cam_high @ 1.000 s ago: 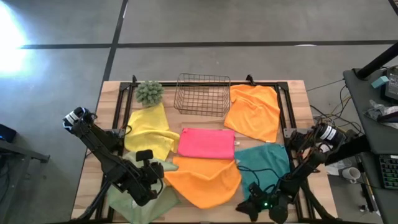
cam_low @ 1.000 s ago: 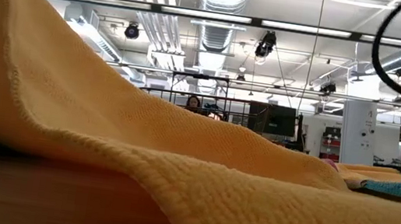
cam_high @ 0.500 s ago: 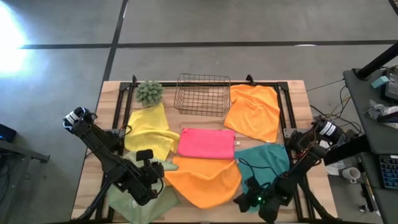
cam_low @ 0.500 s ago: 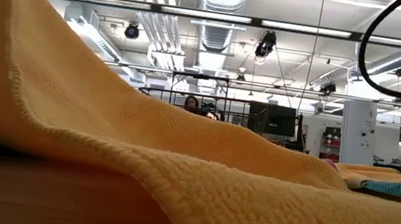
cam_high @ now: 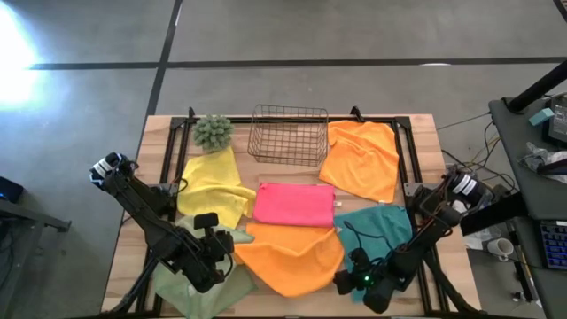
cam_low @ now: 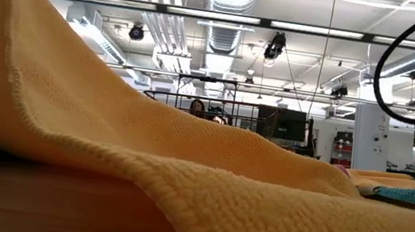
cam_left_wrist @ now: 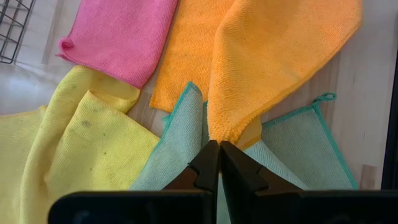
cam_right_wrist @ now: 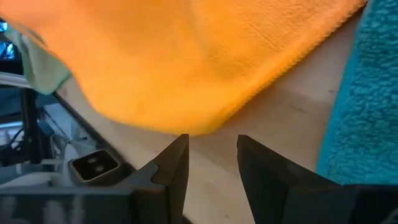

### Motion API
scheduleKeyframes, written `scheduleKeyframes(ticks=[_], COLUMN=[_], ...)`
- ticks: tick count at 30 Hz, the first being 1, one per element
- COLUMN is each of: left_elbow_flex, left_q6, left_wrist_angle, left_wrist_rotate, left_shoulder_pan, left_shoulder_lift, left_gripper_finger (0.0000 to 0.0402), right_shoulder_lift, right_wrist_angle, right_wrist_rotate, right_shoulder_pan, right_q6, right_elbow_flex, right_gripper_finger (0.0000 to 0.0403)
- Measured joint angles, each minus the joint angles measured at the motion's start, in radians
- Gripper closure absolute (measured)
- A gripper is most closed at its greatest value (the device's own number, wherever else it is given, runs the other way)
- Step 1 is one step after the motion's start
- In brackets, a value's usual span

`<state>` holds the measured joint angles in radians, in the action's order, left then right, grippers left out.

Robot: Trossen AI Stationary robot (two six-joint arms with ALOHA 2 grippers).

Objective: Fold microfiber towels
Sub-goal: Fold the bottom orange microfiber towel

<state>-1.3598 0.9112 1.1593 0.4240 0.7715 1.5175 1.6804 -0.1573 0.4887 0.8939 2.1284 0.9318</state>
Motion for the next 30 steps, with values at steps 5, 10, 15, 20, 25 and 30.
scheduleKeyframes(ticks=[5, 10, 15, 20, 25, 30], left_elbow_flex=[0.0, 0.0, 0.0, 0.0, 0.0, 0.0], left_q6=[0.0, -0.001, -0.001, -0.001, -0.001, -0.002], left_wrist_angle=[-0.001, 0.0, 0.0, 0.001, 0.001, 0.001], left_wrist_rotate=[0.0, 0.0, -0.001, -0.001, -0.001, -0.001], left_shoulder_pan=[0.0, 0.0, 0.0, 0.0, 0.0, 0.0], left_shoulder_lift=[0.0, 0.0, 0.0, 0.0, 0.0, 0.0], left_gripper_finger=[0.0402, 0.0402, 0.0402, 0.0402, 0.0402, 0.0402], right_shoulder_lift=[0.053, 0.057, 0.057, 0.068, 0.101, 0.129], right_wrist_angle=[0.022, 0.029, 0.028, 0.032, 0.11, 0.164], right_wrist_rotate=[-0.009, 0.007, 0.009, 0.0, 0.01, 0.005], right_shoulder_pan=[-0.005, -0.017, -0.035, -0.048, -0.051, -0.057], right_q6=[0.019, 0.019, 0.007, 0.0, 0.009, -0.017], right_elbow_flex=[0.004, 0.01, 0.006, 0.004, 0.004, 0.014], right_gripper_finger=[0.0273, 0.0281, 0.0279, 0.0272, 0.0271, 0.0271])
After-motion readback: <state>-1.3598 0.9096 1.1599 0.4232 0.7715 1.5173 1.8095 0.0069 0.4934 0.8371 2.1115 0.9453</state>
